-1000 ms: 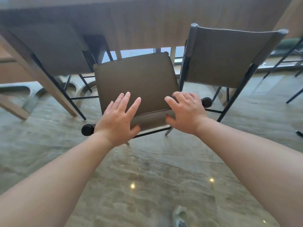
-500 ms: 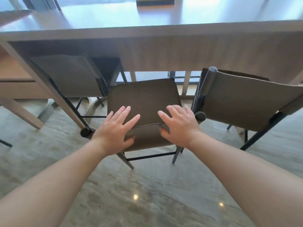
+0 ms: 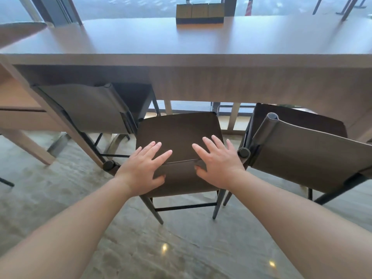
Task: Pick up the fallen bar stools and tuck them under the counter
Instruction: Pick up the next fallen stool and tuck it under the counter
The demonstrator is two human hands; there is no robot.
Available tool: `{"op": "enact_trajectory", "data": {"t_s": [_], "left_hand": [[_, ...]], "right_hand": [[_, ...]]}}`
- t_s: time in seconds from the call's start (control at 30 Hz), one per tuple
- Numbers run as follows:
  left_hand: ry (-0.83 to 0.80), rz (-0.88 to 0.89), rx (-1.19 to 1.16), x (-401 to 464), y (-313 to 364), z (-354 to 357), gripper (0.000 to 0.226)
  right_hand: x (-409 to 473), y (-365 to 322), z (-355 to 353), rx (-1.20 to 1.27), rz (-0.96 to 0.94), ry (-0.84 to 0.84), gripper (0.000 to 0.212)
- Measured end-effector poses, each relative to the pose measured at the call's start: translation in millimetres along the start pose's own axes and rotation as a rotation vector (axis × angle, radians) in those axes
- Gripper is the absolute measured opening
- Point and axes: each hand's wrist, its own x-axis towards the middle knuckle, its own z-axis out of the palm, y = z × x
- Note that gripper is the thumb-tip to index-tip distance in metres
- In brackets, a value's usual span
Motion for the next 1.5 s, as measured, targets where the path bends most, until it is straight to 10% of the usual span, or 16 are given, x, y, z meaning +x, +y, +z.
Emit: {"op": "enact_trajectory", "data": {"t_s": [0.4,1.1,1.5], "left_hand": [[0.021,0.064,0.036,46,-32,1,0.068],[0.524,0.380,0.272,50,-129,5,0.024],[0.505,0.390,0.285,103,-198,1,0.045]], "right_hand": [[47,13,-4,-0.031,0.045,-0.001,0.064],[72,18,3,-0.182,-0.147,0.334,0.030],[134,5,-3,-0.179,-0.081,0.393,0.033]]}}
